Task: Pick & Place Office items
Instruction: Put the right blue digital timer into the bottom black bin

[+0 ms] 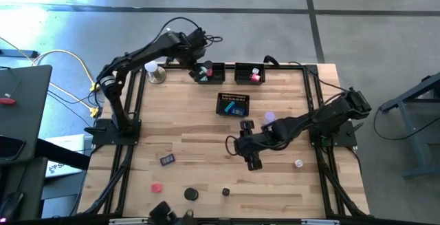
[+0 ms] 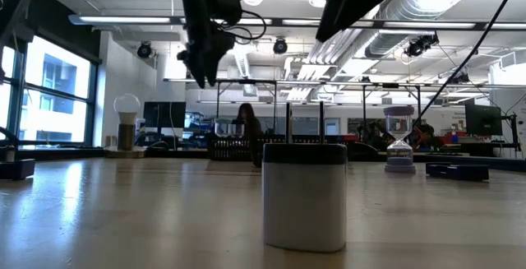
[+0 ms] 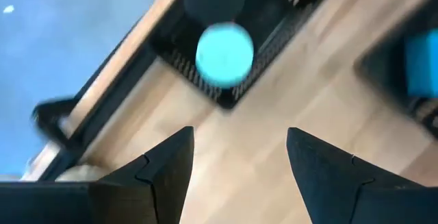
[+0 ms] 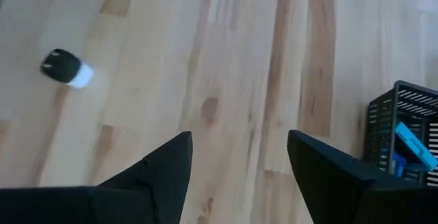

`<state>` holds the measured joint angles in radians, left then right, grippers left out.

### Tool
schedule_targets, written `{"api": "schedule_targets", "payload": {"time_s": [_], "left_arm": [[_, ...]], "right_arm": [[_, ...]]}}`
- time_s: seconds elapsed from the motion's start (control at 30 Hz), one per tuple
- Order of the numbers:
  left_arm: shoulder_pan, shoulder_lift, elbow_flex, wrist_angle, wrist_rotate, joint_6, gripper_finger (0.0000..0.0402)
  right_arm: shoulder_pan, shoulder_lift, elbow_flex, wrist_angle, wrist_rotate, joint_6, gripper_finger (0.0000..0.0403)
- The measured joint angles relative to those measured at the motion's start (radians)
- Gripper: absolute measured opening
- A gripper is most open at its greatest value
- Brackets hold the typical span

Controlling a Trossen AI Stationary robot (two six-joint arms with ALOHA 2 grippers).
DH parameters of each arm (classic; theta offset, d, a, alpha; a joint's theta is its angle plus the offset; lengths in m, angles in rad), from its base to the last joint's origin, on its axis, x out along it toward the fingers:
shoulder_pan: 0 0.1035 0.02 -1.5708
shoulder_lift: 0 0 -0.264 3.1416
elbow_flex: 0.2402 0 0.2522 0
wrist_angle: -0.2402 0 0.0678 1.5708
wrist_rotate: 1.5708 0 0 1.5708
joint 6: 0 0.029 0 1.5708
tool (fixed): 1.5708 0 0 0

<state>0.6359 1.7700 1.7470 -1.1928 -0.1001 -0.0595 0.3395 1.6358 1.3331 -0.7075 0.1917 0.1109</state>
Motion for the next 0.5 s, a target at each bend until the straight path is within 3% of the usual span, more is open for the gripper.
{"api": "schedule_targets", "payload": {"time_s": [0.27,0.5], "left_arm": [[-0.08,-0.035,0.0,-0.197,-0.133,-0.111,0.0226],[-0.166,-0.035,-0.001,-0.268,-0.146,-0.142,0.0226]], "right_arm": [[0.089,-0.094,0.0,-0.051,0.038,0.216,0.0229],[0.191,-0.126,0.0,-0.286,0.057,0.792,0.0229]]}}
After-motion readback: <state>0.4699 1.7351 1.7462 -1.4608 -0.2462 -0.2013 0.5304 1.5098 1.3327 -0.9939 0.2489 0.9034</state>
